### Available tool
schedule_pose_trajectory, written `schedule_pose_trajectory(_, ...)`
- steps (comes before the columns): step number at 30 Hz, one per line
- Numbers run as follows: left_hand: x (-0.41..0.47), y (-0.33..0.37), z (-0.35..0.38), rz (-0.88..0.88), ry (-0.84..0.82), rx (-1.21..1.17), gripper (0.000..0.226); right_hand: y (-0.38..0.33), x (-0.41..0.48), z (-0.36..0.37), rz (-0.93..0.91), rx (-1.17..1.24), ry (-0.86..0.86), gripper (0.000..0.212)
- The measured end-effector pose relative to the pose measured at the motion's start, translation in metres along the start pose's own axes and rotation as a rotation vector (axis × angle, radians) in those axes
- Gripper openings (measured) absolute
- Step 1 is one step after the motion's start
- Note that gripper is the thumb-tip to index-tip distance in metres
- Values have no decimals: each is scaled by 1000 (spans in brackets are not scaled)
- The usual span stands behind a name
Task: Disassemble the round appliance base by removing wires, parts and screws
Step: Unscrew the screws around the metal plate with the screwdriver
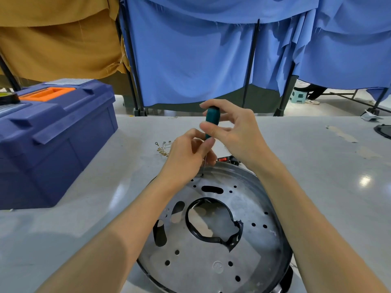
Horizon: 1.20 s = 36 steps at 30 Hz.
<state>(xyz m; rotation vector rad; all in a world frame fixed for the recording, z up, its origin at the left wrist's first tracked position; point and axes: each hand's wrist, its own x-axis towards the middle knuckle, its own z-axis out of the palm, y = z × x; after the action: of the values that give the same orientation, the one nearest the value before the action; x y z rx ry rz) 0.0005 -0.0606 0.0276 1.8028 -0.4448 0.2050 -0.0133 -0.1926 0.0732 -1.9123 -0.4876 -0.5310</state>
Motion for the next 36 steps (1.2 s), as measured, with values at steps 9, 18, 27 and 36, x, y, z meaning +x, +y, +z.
schedule_pose_trajectory(9, -1, 1, 0, 28, -7, -6, 10, 1, 2, -3, -3, -9, 10, 44)
schedule_pose_trajectory(18, -3, 1, -1, 38, 27, 103, 42, 3, 2, 3, -38, -57, 31, 42)
schedule_pose_trajectory(27, 0, -1, 0, 11, 84, 83, 19, 5, 2, 1, -21, -34, 23, 29)
schedule_pose_trajectory(36, -2, 0, 2, 26, -18, 26, 18, 3, 2, -3, -15, 22, 32, 47)
